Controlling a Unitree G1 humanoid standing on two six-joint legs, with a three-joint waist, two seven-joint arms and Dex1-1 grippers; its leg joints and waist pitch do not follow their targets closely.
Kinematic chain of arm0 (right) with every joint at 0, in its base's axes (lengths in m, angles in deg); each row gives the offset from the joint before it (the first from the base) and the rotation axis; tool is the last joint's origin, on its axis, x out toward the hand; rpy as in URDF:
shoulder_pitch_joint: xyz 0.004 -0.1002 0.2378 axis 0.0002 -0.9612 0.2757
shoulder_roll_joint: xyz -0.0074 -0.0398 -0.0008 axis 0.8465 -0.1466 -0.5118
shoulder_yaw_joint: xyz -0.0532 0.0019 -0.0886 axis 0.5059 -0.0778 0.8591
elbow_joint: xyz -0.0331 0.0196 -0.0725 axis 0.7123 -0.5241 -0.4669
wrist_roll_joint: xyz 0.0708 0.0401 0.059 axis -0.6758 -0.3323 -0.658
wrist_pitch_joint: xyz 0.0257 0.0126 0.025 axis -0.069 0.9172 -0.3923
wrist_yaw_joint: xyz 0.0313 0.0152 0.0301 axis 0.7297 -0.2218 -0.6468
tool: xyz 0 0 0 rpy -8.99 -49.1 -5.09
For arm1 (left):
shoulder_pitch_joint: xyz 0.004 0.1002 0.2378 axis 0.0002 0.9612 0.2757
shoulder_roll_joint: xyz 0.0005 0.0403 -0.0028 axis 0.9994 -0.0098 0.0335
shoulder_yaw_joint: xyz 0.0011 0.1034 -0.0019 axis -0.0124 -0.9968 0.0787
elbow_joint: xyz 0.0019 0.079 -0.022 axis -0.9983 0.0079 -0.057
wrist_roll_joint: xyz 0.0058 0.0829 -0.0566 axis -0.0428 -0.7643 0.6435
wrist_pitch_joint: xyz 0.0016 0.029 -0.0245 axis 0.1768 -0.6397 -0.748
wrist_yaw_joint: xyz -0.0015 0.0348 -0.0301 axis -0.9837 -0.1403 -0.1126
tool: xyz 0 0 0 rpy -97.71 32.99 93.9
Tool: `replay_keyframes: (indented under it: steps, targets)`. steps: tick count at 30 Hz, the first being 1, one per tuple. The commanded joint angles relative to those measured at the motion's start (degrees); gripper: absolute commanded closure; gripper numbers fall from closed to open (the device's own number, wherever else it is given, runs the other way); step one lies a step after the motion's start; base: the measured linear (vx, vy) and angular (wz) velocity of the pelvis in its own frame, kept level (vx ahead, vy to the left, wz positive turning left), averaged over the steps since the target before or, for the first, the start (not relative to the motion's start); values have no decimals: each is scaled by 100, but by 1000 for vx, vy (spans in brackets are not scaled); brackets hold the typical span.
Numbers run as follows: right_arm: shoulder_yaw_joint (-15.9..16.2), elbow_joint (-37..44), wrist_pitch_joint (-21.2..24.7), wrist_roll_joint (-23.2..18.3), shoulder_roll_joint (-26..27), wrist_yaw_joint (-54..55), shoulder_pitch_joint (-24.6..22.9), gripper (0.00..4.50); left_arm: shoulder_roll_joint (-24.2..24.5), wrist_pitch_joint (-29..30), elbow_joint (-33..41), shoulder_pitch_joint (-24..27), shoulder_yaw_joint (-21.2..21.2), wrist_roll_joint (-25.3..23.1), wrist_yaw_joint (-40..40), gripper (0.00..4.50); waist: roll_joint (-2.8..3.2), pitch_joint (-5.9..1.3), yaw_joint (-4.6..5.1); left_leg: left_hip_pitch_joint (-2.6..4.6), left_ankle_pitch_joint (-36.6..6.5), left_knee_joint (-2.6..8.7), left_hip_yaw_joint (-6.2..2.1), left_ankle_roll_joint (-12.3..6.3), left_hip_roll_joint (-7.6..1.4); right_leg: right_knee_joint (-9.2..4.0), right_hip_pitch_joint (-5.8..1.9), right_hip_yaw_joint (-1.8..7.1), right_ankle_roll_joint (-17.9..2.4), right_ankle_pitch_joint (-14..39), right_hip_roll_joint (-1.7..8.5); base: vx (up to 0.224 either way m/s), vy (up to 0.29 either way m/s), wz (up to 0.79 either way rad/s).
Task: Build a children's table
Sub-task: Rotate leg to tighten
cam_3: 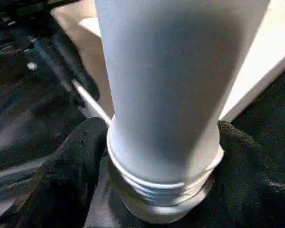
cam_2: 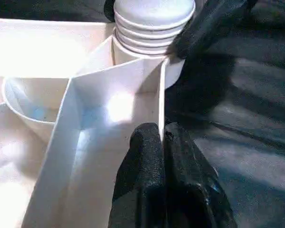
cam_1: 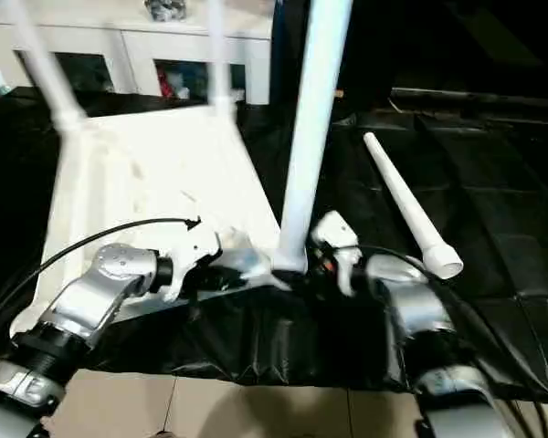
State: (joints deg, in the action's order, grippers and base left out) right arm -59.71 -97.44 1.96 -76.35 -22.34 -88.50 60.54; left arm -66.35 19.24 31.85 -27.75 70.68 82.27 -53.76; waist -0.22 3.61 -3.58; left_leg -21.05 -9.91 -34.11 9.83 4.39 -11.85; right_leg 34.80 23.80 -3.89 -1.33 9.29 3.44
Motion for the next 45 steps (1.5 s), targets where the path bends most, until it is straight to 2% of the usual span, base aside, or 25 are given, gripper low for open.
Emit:
replay_keyframes:
  steps: [1,4,5,11,17,18,20,24,25,27,28,29,30,31,32,33,35,37,38,39,40,41,43,44,45]
  targets:
    - [415,428,80,-150,84,-651,-142,97,-17,-135,161,-114,58,43,81,450,-49,-388,4,61,-1473,377,0,-325,-111,-532,-303,242,-912,2251,380,0,0,0]
    - [469,652,181,-156,29,-773,-231,97,28,-152,144,-122,62,59,-13,450,-16,-401,3,48,-1391,378,-8,-312,-113,-512,-312,248,-935,2129,385,0,0,0]
    - [482,720,230,-163,16,-774,-257,113,37,-157,135,-127,61,66,-37,450,-34,-402,12,43,-1377,376,-4,-305,-106,-512,-316,244,-943,2090,377,0,0,0]
    - [420,592,262,-46,173,-357,-230,148,-40,-142,158,-180,40,80,15,450,-45,-411,2,35,-1290,374,-6,-306,-110,-482,-326,243,-1025,1895,385,0,0,0]
    - [392,560,316,56,420,83,-293,171,-155,-81,279,-119,78,66,211,450,-40,-389,37,42,-1458,381,-13,-240,-96,-535,-314,232,-880,2342,391,0,0,0]
    - [381,555,335,54,437,119,-293,171,-171,-73,280,-115,79,63,234,450,-125,-391,32,46,-1402,372,-13,-250,-91,-523,-309,233,-815,2447,398,0,0,0]
    - [339,541,345,50,532,288,-308,172,-250,-31,315,-90,77,41,350,450,-91,-383,51,46,-1447,385,-18,-228,-101,-554,-293,231,-749,2588,395,0,0,0]
    - [215,328,318,154,787,924,-242,173,-476,87,277,-124,73,-75,735,450,-103,-377,102,47,-1525,386,-25,-172,-92,-561,-282,222,-721,2658,396,0,0,0]
    - [165,170,305,224,914,1259,-180,173,-595,143,229,-170,79,-126,932,450,-128,-378,123,43,-1543,384,-28,-184,-91,-569,-284,220,-701,2700,396,0,0,0]
    - [94,-342,177,473,1290,2221,41,173,-978,328,42,-347,145,-254,1602,450,-85,-365,175,41,-1593,378,-29,-125,-86,-579,-256,216,-727,2790,403,0,0,0]
    - [87,-452,170,517,1367,2413,96,173,-1060,359,2,-385,154,-270,1719,450,-97,-358,209,37,-1633,379,-28,-103,-74,-599,-254,203,-694,2892,392,0,0,0]
    - [61,-601,156,532,1495,2625,182,174,-1201,395,-83,-455,179,-303,1941,450,-103,-383,216,15,-1596,373,-48,-85,-57,-594,-292,185,-612,2963,404,0,0,0]
    - [42,-678,153,527,1568,2725,230,174,-1281,411,-133,-495,193,-322,2071,450,-106,-377,223,21,-1613,373,-42,-106,-57,-614,-275,190,-597,2984,399,0,0,0]
    - [32,-713,148,527,1610,2785,255,174,-1325,425,-156,-515,205,-326,2138,450,-109,-389,208,54,-1616,350,-30,-150,-52,-622,-256,201,-604,2934,396,0,0,0]
    - [-2,-822,142,562,1695,3009,335,174,-1427,434,-210,-560,226,-326,2255,450,-113,-393,205,45,-1579,353,-27,-175,-53,-613,-262,209,-628,2846,394,0,0,0]
    - [-50,-928,118,601,1770,3222,406,174,-1498,424,-235,-577,239,-340,2328,450,-76,-387,201,36,-1548,362,-27,-192,-60,-602,-261,210,-668,2717,389,0,0,0]
    - [-184,-1097,37,621,1879,3583,538,174,-1617,322,-314,-616,214,-386,2389,450,-90,-416,213,30,-1472,355,-18,-201,-51,-579,-275,211,-722,2504,378,0,0,0]
    - [-341,-1112,104,471,1927,3542,561,118,-1626,286,-303,-601,172,-422,2353,450,-76,-419,207,12,-1430,360,-17,-228,-60,-558,-288,222,-777,2321,382,0,0,0]
    - [-441,-1171,92,364,1960,3512,587,104,-1633,270,-294,-591,166,-456,2354,450,-43,-426,186,17,-1385,358,-11,-268,-64,-537,-297,229,-856,2086,380,0,0,0]
    - [-469,-1194,82,325,1956,3482,588,98,-1636,266,-299,-589,171,-466,2362,450,-51,-433,186,13,-1358,362,-8,-281,-70,-533,-303,231,-883,1993,378,0,0,0]
    - [-458,-1167,61,328,1896,3430,541,98,-1612,224,-334,-593,160,-474,2355,450,-15,-431,183,17,-1357,367,-9,-278,-77,-527,-305,225,-952,1849,368,0,0,0]
    - [-449,-1132,38,352,1844,3432,499,82,-1589,197,-366,-597,149,-479,2346,450,-31,-432,182,13,-1352,363,-5,-281,-73,-518,-310,226,-979,1790,367,0,0,0]
    - [-437,-1097,-95,434,1739,3519,433,70,-1556,139,-435,-610,134,-518,2335,450,35,-426,179,21,-1452,368,-7,-265,-63,-538,-319,220,-1016,1804,365,0,0,0]
    - [-431,-1067,-151,467,1699,3552,407,58,-1549,119,-451,-614,137,-531,2330,450,14,-429,167,19,-1449,361,-5,-269,-54,-536,-325,220,-1003,1845,370,0,0,0]
    - [-435,-1027,-177,487,1660,3578,379,58,-1548,111,-470,-619,145,-533,2331,450,46,-423,160,24,-1463,365,-9,-266,-55,-539,-320,221,-999,1888,371,0,0,0]
